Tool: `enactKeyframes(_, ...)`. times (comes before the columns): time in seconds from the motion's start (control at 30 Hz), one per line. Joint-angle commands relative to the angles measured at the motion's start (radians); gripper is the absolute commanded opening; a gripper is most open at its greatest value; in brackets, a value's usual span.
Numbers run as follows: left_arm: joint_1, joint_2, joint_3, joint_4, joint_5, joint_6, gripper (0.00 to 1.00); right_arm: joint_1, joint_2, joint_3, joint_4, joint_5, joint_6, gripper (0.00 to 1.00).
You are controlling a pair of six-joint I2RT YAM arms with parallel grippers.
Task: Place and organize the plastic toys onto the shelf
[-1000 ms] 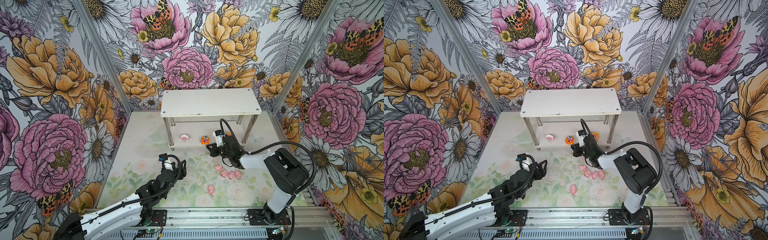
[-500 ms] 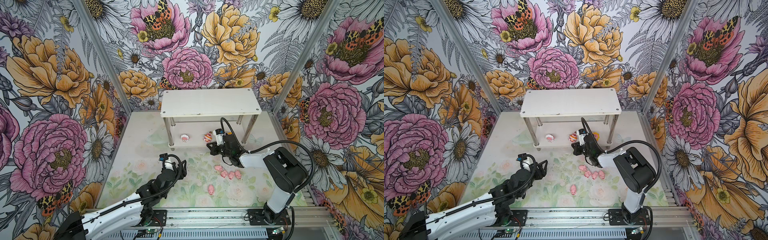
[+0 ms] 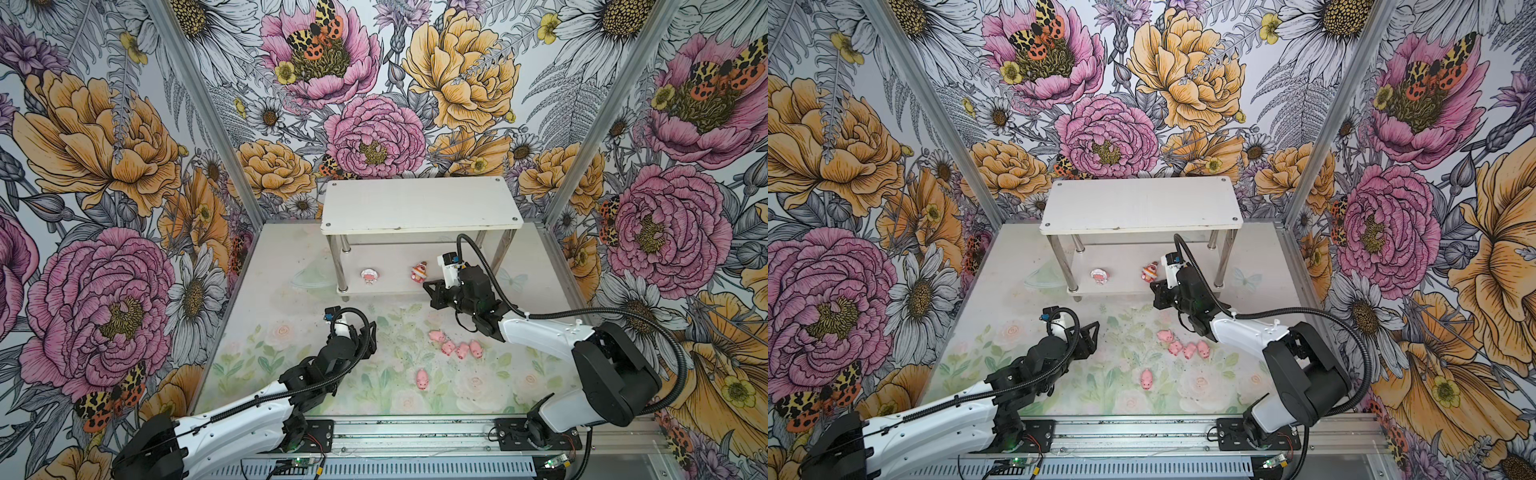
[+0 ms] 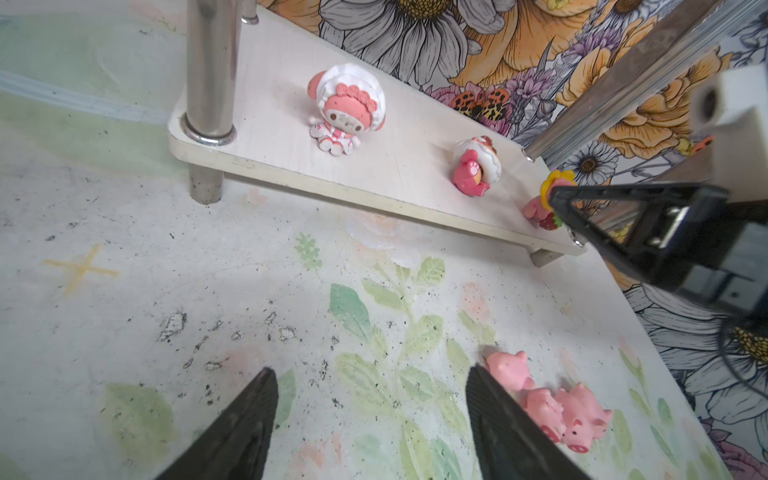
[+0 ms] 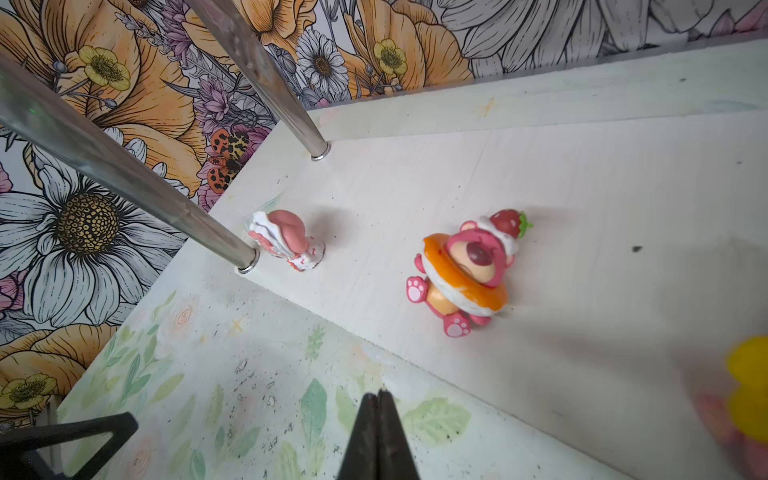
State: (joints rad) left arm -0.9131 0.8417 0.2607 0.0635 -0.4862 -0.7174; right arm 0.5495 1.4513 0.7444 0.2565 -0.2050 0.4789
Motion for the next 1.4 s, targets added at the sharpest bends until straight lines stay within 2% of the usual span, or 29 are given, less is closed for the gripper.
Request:
enactKeyframes(0.0, 0.006, 0.089, 0.076, 0.080, 0.075, 0.058, 0.80, 0.003, -0.086, -0.011, -0.142, 0.063, -0.019, 0.11)
enactKeyframes(0.07, 0.005, 0.169, 0.136, 0.099, 0.101, 0.089, 0.85, 0.000, -0.133, -0.008, -0.212, 0.081, -0.018, 0.17)
enactKeyframes(0.13, 0.005, 0.264, 0.206, 0.128, 0.122, 0.125, 0.88, -0.003, -0.168, -0.006, -0.269, 0.088, -0.013, 0.29)
enactKeyframes(0.2, 0.008, 0.359, 0.272, 0.156, 0.144, 0.155, 0.91, -0.010, -0.202, -0.013, -0.299, 0.080, -0.003, 0.37)
enactKeyframes(0.33, 0.015, 0.558, 0.439, 0.151, 0.160, 0.198, 0.98, -0.020, -0.287, -0.053, -0.316, 0.059, 0.022, 0.46)
enactKeyframes(0.5, 0.041, 0.765, 0.634, 0.137, 0.192, 0.218, 0.99, -0.033, -0.409, -0.080, -0.370, 0.054, 0.013, 0.49)
enactKeyframes(0.8, 0.061, 0.968, 0.897, -0.013, 0.135, 0.215, 0.99, -0.063, -0.488, -0.096, -0.410, 0.037, -0.038, 0.52)
enactKeyframes(1.0, 0.069, 1.063, 0.972, -0.077, 0.083, 0.189, 0.99, -0.076, -0.487, -0.092, -0.408, -0.001, -0.045, 0.53)
enactKeyframes(1.37, 0.103, 1.131, 1.045, -0.074, 0.104, 0.178, 0.99, -0.083, -0.500, -0.110, -0.397, -0.041, -0.045, 0.53)
